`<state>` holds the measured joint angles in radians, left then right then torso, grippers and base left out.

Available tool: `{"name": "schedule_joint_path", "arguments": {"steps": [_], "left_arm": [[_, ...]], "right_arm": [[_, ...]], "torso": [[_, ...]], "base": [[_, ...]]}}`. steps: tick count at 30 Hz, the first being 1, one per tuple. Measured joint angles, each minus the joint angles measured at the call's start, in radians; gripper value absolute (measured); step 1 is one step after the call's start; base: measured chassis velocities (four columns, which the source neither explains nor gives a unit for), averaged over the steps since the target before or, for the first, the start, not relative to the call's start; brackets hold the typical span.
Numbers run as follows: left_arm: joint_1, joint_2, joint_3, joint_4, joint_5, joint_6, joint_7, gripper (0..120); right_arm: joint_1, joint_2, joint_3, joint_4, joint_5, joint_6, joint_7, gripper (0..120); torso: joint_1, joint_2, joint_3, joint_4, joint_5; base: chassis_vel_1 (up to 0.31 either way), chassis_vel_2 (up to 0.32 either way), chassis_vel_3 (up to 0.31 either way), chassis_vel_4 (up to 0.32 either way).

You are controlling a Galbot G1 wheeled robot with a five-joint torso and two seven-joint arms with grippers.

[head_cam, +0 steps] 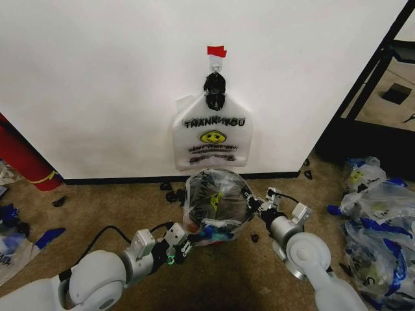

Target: Pick up the garbage bag from the wall and place it over the trash bin.

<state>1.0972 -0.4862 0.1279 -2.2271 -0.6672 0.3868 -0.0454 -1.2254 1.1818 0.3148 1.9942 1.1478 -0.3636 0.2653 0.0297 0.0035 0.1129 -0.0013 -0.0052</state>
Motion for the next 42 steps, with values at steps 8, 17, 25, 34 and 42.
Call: {"name": "schedule_joint_path", "arguments": {"steps": [8,17,25,34,42], "left_arm": [[-0.008,-0.028,0.007,0.094,0.078,-0.046,-0.015,0],[0.095,-0.007,-0.054,0.060,0.114,-0.036,-0.028,10],[0.144,0.044,-0.117,-0.027,0.114,-0.033,-0.040,38],[0.144,0.061,-0.166,-0.134,0.007,-0.070,-0.047,70],[-0.018,-0.094,-0.191,-0.113,-0.470,-0.056,-0.324,94]], "right_arm": [[-0.021,-0.023,0.007,0.015,0.013,-0.027,-0.017,0],[-0.010,-0.029,-0.013,-0.007,-0.059,-0.011,-0.050,0],[0.009,-0.027,-0.018,-0.048,-0.125,0.015,-0.080,0],[-0.007,-0.025,0.006,-0.066,-0.172,0.053,-0.112,0],[-0.024,-0.025,-0.005,-0.071,-0.201,0.110,-0.163,0]], "torso": [[0.000,0.000,0.000,-0.0002,-0.0001],[0.000,0.000,0.000,0.0003,0.0000],[0.000,0.000,0.000,0.0000,0.0001],[0.000,0.000,0.000,0.0001,0.0004],[0.000,0.000,0.000,0.0001,-0.0001]], "base": [[0.000,0.000,0.000,0.000],[0.000,0.000,0.000,0.000],[0.000,0.000,0.000,0.000],[0.000,0.000,0.000,0.000],[0.000,0.000,0.000,0.000]]}}
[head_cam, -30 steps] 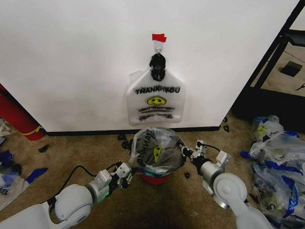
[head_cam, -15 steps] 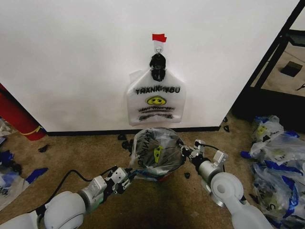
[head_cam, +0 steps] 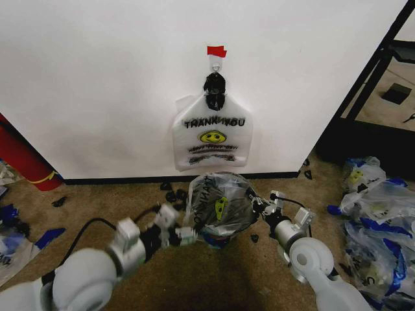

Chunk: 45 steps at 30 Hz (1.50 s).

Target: Pick up the garbage bag from the wall and place it over the trash bin.

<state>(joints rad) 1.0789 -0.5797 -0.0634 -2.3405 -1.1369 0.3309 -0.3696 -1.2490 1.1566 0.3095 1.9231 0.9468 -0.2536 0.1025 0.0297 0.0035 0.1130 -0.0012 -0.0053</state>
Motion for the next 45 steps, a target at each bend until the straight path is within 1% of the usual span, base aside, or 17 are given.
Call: {"name": "schedule_joint_path", "arguments": {"steps": [1,2,4,7,8,11,13,15,17,25,34,37,39,40,42,43,45], "left_arm": [[0.000,0.000,0.000,0.000,0.000,0.000,0.000,94],[-0.028,-0.043,-0.003,0.028,-0.086,0.001,-0.049,94],[-0.052,-0.085,-0.009,0.060,-0.159,0.003,-0.090,91],[-0.064,-0.109,-0.011,0.086,-0.198,0.006,-0.107,86],[-0.075,-0.122,-0.010,0.115,-0.222,0.017,-0.111,74],[-0.082,-0.130,-0.001,0.142,-0.224,0.027,-0.107,61],[-0.085,-0.132,0.001,0.149,-0.224,0.028,-0.106,57],[-0.091,-0.136,0.005,0.168,-0.222,0.031,-0.104,47],[-0.096,-0.138,0.008,0.184,-0.220,0.031,-0.101,42],[-0.096,-0.140,0.014,0.205,-0.211,0.036,-0.082,30],[-0.091,-0.141,0.021,0.202,-0.198,0.042,-0.062,29],[-0.091,-0.142,0.022,0.202,-0.197,0.042,-0.060,24],[-0.093,-0.143,0.023,0.203,-0.195,0.041,-0.055,11],[-0.093,-0.143,0.023,0.203,-0.195,0.041,-0.055,11],[-0.093,-0.143,0.024,0.208,-0.193,0.040,-0.051,3],[-0.093,-0.142,0.024,0.211,-0.192,0.039,-0.050,0],[-0.093,-0.142,0.024,0.212,-0.192,0.038,-0.049,0]], "right_arm": [[0.000,0.000,0.000,0.000,0.000,0.000,0.000,0],[-0.004,-0.001,0.000,0.000,-0.004,0.003,-0.003,0],[-0.008,-0.002,0.001,0.000,-0.009,0.005,-0.004,0],[-0.010,-0.002,0.001,0.000,-0.011,0.005,-0.004,0],[-0.009,-0.001,0.000,0.002,-0.011,0.005,-0.004,0],[-0.009,0.000,-0.001,0.010,-0.010,0.004,-0.004,0],[-0.009,0.000,-0.001,0.011,-0.009,0.004,-0.004,0],[-0.009,0.000,0.000,0.016,-0.006,0.003,-0.003,0],[-0.009,-0.001,0.001,0.020,-0.003,0.002,-0.002,0],[-0.005,-0.002,0.001,0.022,0.004,-0.002,0.004,0],[-0.002,-0.001,-0.005,0.021,0.007,-0.005,0.009,0],[-0.002,-0.001,-0.005,0.021,0.008,-0.005,0.011,0],[-0.004,-0.003,-0.005,0.024,0.012,-0.006,0.013,0],[-0.004,-0.003,-0.005,0.024,0.012,-0.006,0.013,0],[-0.006,-0.003,-0.004,0.028,0.014,-0.007,0.014,0],[-0.006,-0.004,-0.004,0.030,0.016,-0.008,0.015,0],[-0.006,-0.004,-0.003,0.032,0.018,-0.009,0.017,0]], "torso": [[0.000,0.000,0.000,0.0000,0.0000],[0.000,0.000,0.000,-0.0002,-0.0003],[0.000,0.000,0.000,-0.0003,0.0001],[0.000,0.000,0.000,-0.0002,0.0002],[0.000,0.000,0.000,0.0000,0.0001],[0.000,0.000,0.000,0.0001,0.0002],[0.000,0.000,0.000,0.0000,0.0002],[0.000,0.000,0.000,0.0000,0.0002],[0.000,0.000,0.000,-0.0001,0.0001],[0.000,0.000,0.000,-0.0001,0.0001],[0.000,0.000,0.000,0.0000,0.0002],[0.000,0.000,0.000,-0.0001,0.0001],[0.000,0.000,0.000,-0.0001,0.0002],[0.000,0.000,0.000,-0.0001,0.0002],[0.000,0.000,0.000,-0.0001,0.0001],[0.000,0.000,0.000,-0.0001,0.0001],[0.000,0.000,0.000,-0.0001,0.0001]], "base": [[0.000,0.000,0.000,0.000],[0.000,0.000,0.000,0.000],[0.000,0.000,0.000,0.000],[0.000,0.000,0.000,0.000],[0.000,0.000,0.000,0.000],[0.000,0.000,0.000,0.000],[0.000,0.000,0.000,0.000],[0.000,0.000,0.000,0.000],[0.000,0.000,0.000,0.000],[0.000,0.000,0.000,0.000],[0.000,0.000,0.000,0.000],[0.000,0.000,0.000,0.000],[0.000,0.000,0.000,0.000],[0.000,0.000,0.000,0.000],[0.000,0.000,0.000,0.000],[0.000,0.000,0.000,0.000],[0.000,0.000,0.000,0.000]]}}
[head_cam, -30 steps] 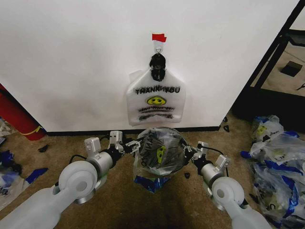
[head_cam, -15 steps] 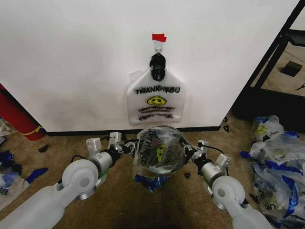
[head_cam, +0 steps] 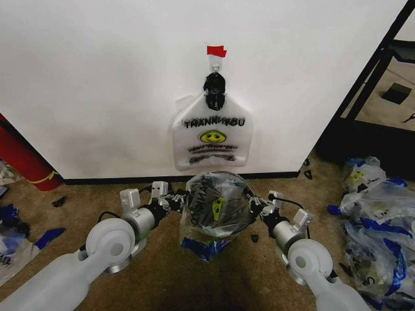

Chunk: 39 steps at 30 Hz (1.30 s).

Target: Pick up the garbage bag from the wall and place it over the trash bin.

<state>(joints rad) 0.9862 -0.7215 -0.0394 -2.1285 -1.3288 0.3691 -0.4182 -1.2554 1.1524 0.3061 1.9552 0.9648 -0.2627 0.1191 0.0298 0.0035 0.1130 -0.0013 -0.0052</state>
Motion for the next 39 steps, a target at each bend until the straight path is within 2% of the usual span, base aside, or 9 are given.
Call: {"name": "schedule_joint_path", "arguments": {"steps": [9,22,39], "left_arm": [[-0.002,-0.006,0.005,0.007,0.011,-0.012,-0.003,0],[-0.032,-0.039,0.045,0.122,0.070,-0.017,-0.017,0],[-0.009,-0.045,0.056,0.141,0.120,-0.004,0.009,0]], "right_arm": [[0.000,-0.001,0.000,0.005,0.005,-0.002,0.005,0],[-0.005,0.001,0.003,0.018,0.043,-0.008,0.008,0],[-0.008,0.004,0.002,0.023,0.051,-0.011,0.008,0]], "torso": [[0.000,0.000,0.000,0.0000,0.0000],[0.000,0.000,0.000,0.0000,-0.0002],[0.000,0.000,0.000,0.0000,0.0000]], "base": [[0.000,0.000,0.000,0.000],[0.000,0.000,0.000,0.000],[0.000,0.000,0.000,0.000]]}}
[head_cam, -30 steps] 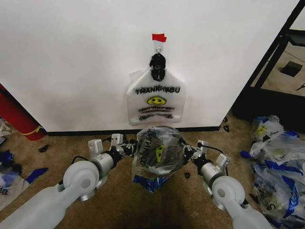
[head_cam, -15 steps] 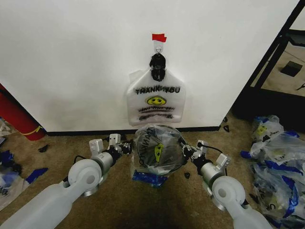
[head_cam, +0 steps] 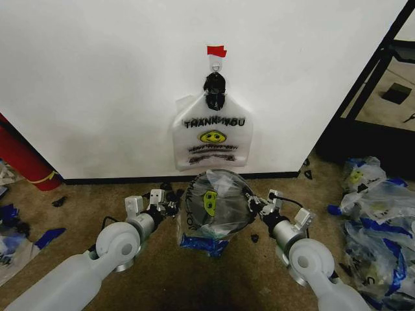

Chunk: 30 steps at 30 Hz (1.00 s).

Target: Pick up the garbage bag from the wall and place it over the trash bin.

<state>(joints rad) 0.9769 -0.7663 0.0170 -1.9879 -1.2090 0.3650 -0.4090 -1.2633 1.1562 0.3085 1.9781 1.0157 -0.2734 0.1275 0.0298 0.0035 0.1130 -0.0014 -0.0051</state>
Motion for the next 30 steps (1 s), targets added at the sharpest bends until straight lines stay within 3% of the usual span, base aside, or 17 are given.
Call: {"name": "schedule_joint_path", "arguments": {"steps": [3,8,13,19,20,25,27,30], "left_arm": [[0.008,-0.001,-0.004,-0.006,-0.001,0.014,0.001,1],[0.006,0.000,-0.031,-0.013,-0.009,0.023,-0.006,15],[0.005,0.035,-0.072,-0.030,-0.022,0.026,-0.016,38],[0.003,0.048,-0.091,-0.050,-0.016,0.018,-0.065,54],[-0.001,0.053,-0.095,-0.082,-0.006,0.006,-0.102,63],[0.000,0.081,-0.078,-0.209,-0.004,0.020,-0.154,78],[-0.014,0.083,-0.042,-0.302,-0.039,0.071,-0.194,72],[-0.049,0.070,-0.006,-0.345,-0.069,0.109,-0.224,66]], "right_arm": [[-0.001,0.001,0.000,0.000,0.008,-0.002,0.000,0],[-0.002,0.001,0.001,-0.007,0.005,-0.002,0.000,0],[0.003,0.003,0.003,-0.027,-0.004,0.001,-0.002,0],[0.006,0.005,0.007,-0.042,-0.020,0.009,-0.003,0],[0.004,0.007,0.007,-0.044,-0.039,0.017,-0.003,0],[0.002,0.015,0.002,-0.044,-0.076,0.032,-0.002,0],[0.003,0.026,-0.006,-0.042,-0.107,0.045,0.005,0],[0.002,0.033,-0.013,-0.042,-0.134,0.054,0.011,0]], "torso": [[0.000,0.000,0.000,0.0001,0.0000],[0.000,0.000,0.000,0.0000,-0.0001],[0.000,0.000,0.000,0.0001,0.0000],[0.000,0.000,0.000,0.0001,-0.0001],[0.000,0.000,0.000,0.0000,-0.0002],[0.000,0.000,0.000,0.0000,0.0003],[0.000,0.000,0.000,0.0003,0.0001],[0.000,0.000,0.000,0.0003,0.0001]], "base": [[0.000,0.000,0.000,0.000],[0.000,0.000,0.000,0.000],[0.000,0.000,0.000,0.000],[0.000,0.000,0.000,0.000],[0.000,0.000,0.000,0.000],[0.000,0.000,0.000,0.000],[0.000,0.000,0.000,0.000],[0.000,0.000,0.000,0.000]]}}
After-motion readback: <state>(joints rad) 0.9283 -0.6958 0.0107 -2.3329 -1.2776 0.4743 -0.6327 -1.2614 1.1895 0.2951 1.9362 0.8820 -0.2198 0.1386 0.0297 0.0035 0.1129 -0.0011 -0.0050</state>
